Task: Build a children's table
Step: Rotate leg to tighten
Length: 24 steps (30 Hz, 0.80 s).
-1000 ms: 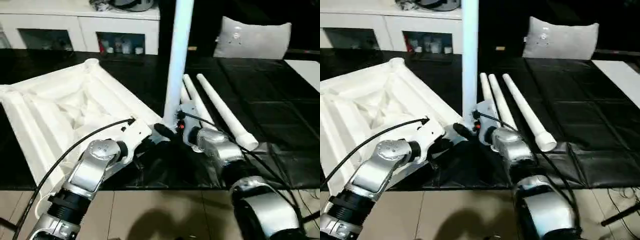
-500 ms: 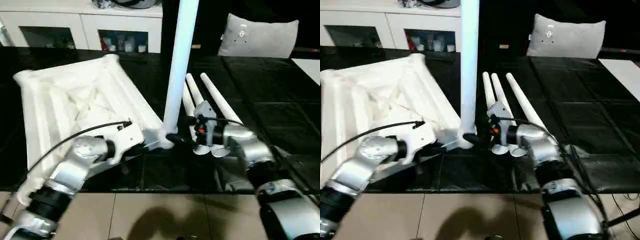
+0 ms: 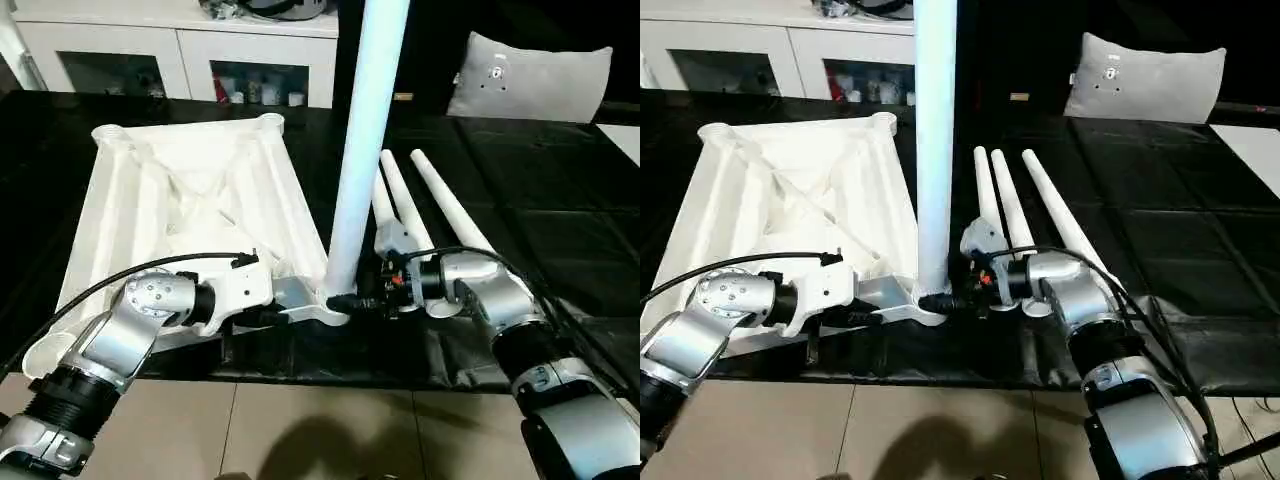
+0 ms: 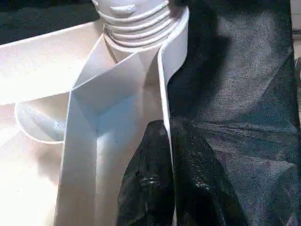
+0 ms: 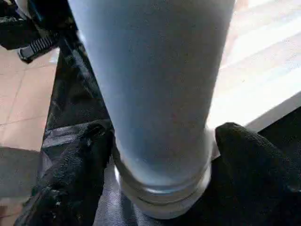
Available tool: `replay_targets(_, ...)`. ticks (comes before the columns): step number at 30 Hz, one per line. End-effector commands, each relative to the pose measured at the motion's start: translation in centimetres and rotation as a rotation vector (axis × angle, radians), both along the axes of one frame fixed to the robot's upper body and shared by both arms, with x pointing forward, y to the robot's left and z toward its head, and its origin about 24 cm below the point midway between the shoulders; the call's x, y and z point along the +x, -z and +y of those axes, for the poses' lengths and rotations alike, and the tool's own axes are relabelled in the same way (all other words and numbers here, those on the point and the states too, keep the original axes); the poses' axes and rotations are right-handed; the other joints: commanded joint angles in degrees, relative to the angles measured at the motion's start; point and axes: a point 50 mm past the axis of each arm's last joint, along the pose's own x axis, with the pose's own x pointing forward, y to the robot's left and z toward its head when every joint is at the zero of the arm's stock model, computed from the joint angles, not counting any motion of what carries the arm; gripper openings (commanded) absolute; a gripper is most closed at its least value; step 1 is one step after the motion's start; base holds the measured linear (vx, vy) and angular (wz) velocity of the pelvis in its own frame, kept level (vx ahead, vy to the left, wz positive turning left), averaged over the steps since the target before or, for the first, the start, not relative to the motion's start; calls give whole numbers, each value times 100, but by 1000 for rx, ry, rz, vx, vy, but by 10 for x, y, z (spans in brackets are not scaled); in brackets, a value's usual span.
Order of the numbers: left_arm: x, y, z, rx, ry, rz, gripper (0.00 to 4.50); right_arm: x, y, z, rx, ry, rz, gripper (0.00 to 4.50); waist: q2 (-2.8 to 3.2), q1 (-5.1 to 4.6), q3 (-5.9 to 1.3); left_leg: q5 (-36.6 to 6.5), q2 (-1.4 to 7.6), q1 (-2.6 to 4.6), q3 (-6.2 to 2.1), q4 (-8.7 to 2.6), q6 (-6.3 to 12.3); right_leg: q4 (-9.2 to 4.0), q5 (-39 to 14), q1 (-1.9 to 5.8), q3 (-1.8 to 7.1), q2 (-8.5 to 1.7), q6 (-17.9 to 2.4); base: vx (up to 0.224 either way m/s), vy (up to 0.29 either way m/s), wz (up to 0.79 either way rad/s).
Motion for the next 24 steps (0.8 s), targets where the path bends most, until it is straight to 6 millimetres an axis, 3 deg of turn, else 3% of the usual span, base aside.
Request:
replay_targets(1, -7, 12, -2, 56, 64, 63, 0, 1, -3, 0, 3, -13, -9, 332, 78, -7, -348, -1111, 171, -38, -16, -425, 164, -364, -1709, 323, 340, -400, -1053, 0, 0, 0)
replay_targets(7, -7, 12, -2, 51, 70, 72, 0, 1, -3, 1, 38, -14, 25, 281, 76, -2, -352, -1083, 175, -36, -14, -423, 165, -359, -1701, 325, 339, -403, -1053, 0, 0, 0)
replay_targets(13, -8, 13, -2, 20, 35, 94, 0, -1, -4, 3, 109, -10, 92, 271, 85, 15, -353, -1069, 178, -37, -12, -422, 161, -352, -1668, 327, 338, -399, -1085, 0, 0, 0)
replay_targets(15, -6, 11, -10, -65, -87, 124, 0, 1, 2, 14, 114, 73, 121, 271, 82, 0, -352, -1053, 184, -41, -11, -424, 132, -337, -1627, 335, 343, -407, -1115, 0, 0, 0)
replay_targets(17, -4, 9, -17, -106, -153, 122, 0, 6, 5, 23, 126, 165, 128, 270, 74, -36, -329, -1183, 167, -27, -15, -431, 57, -378, -1909, 311, 345, -407, -1067, 0, 0, 0)
replay_targets(21, 4, 7, -34, -155, -272, 93, 0, 17, 7, 39, 136, 357, 140, 270, 59, -143, -301, -1390, 133, -20, -49, -438, -23, -476, -2702, 295, 317, -422, -771, 0, 0, 0)
replay_targets(22, 8, 7, -43, -172, -321, 84, 0, 22, 8, 45, 137, 444, 147, 270, 20, -214, -300, -1401, 110, -42, -61, -423, -9, -508, -2999, 305, 287, -426, -626, 0, 0, 0)
replay_targets(23, 14, 5, -59, -205, -401, 67, 0, 28, 11, 52, 109, 591, 149, 270, 31, -238, -299, -1386, 112, -30, -64, -421, -35, -522, -3049, 288, 286, -430, -603, 0, 0, 0)
replay_targets(24, 17, 3, -65, -220, -434, 56, 0, 29, 12, 55, 96, 634, 143, 270, 0, -284, -297, -1398, 93, -24, -60, -401, -34, -562, -3169, 269, 262, -416, -531, 0, 0, 0)
